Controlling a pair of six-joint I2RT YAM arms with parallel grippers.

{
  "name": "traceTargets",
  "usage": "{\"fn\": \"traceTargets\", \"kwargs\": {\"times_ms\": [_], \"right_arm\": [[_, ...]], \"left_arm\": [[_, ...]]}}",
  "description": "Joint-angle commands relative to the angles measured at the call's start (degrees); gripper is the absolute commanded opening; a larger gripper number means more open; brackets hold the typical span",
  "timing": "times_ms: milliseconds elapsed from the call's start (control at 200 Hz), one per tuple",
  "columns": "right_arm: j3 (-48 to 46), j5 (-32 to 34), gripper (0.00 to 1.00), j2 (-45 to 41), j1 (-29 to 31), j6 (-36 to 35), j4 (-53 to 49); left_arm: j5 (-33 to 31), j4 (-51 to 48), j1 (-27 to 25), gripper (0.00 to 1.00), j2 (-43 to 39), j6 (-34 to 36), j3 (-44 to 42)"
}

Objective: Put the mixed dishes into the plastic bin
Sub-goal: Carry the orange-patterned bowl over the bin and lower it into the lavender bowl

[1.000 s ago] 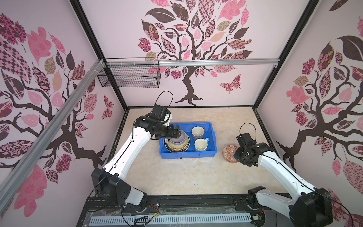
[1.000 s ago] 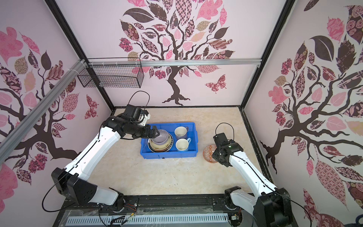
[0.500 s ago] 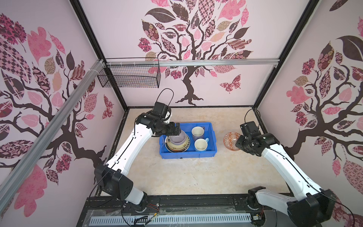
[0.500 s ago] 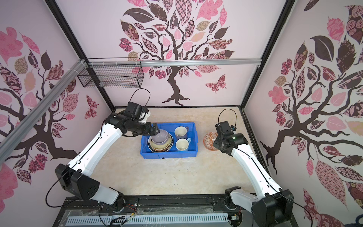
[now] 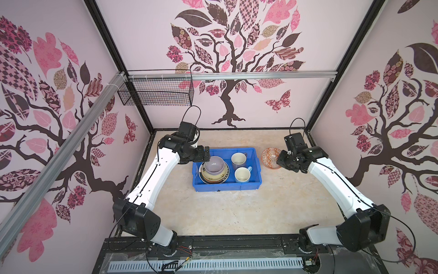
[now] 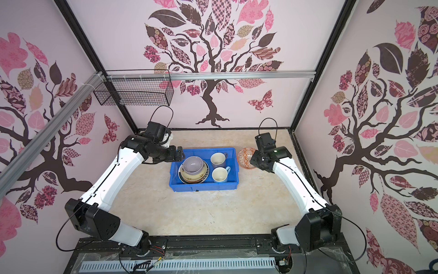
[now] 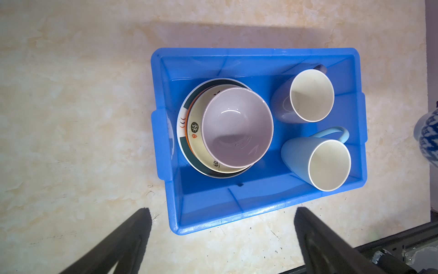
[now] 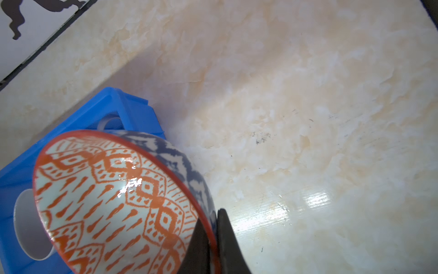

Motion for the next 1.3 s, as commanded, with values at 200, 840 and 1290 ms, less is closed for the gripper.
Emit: {"fn": "traceTargets", "kwargs": {"times_ms": [200, 840, 1290], "right_arm": [[14.38, -2.61, 0.12, 11.11, 6.61, -1.63, 2.44], [49.33, -7.27, 0.11, 38.45, 20.3, -4.22, -7.86], [55.85, -9.91, 0.12, 46.53, 26.11, -4.77, -12.26]], "left_arm": [[-1.88, -1.14, 1.21, 0.99, -3.87, 0.73, -1.6], [-0.57, 0.41, 7.49, 0.98, -14.08, -1.01, -12.7], [-0.57, 0.65, 7.92, 0.99, -17.5, -1.19, -16.15]]}}
